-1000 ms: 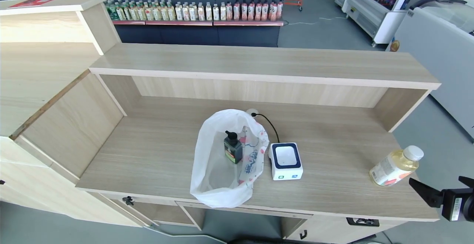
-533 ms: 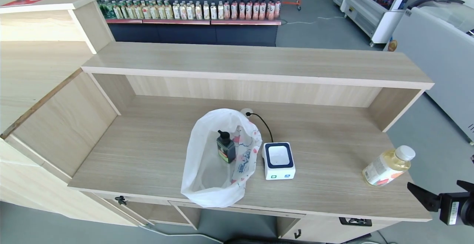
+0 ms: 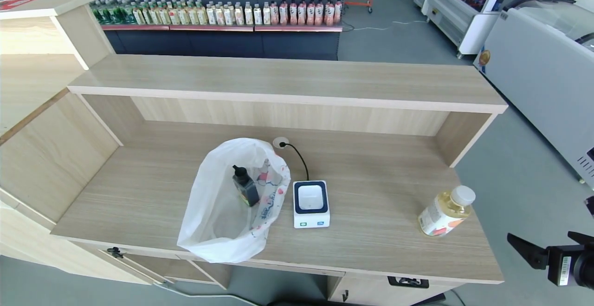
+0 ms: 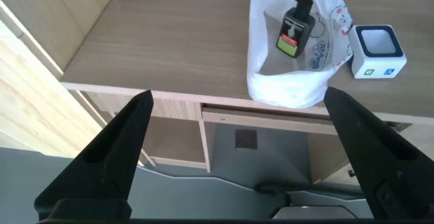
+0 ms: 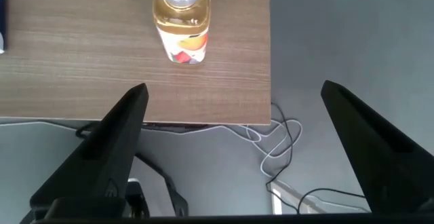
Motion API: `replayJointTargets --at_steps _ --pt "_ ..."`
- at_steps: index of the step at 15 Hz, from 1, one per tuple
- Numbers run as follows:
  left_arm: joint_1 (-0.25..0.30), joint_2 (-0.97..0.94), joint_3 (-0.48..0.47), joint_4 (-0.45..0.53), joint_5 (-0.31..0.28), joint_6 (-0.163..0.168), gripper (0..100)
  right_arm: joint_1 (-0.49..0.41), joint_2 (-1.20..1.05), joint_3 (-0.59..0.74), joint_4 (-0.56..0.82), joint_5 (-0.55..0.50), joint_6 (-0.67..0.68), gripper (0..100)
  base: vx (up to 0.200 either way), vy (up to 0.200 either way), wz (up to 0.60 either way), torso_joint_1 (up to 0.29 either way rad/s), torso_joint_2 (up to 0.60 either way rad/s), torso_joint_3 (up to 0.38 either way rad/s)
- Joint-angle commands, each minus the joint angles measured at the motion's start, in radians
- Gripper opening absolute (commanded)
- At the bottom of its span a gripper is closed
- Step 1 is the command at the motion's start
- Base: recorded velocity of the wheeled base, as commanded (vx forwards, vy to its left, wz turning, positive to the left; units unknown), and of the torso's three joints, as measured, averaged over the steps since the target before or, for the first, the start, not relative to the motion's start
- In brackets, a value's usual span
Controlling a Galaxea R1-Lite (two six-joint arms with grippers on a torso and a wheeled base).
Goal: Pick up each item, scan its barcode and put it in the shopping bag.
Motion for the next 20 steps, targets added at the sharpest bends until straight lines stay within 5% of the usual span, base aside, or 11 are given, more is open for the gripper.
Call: replayJointTargets --at_steps 1,13,14,20 --pt "0.001 0.000 0.000 0.000 0.000 0.000 100 0.003 0.014 0.005 0.000 -0.001 0.010 100 0.000 -0.200 0.00 0.002 0.00 0.002" --pt "0.001 0.000 0.000 0.000 0.000 -0.005 100 0.129 0.138 0.052 -0.051 0.039 0.165 100 0.000 -0.017 0.00 0.000 0.00 0.000" --pt "0.001 0.000 0.000 0.000 0.000 -0.005 100 0.145 0.247 0.037 -0.124 -0.046 0.231 100 0.000 0.000 0.00 0.000 0.00 0.000" --pt "0.001 0.000 0.000 0.000 0.000 -0.006 100 0.243 0.522 0.035 -0.443 -0.168 0.252 100 0.000 0.000 0.00 0.000 0.00 0.000"
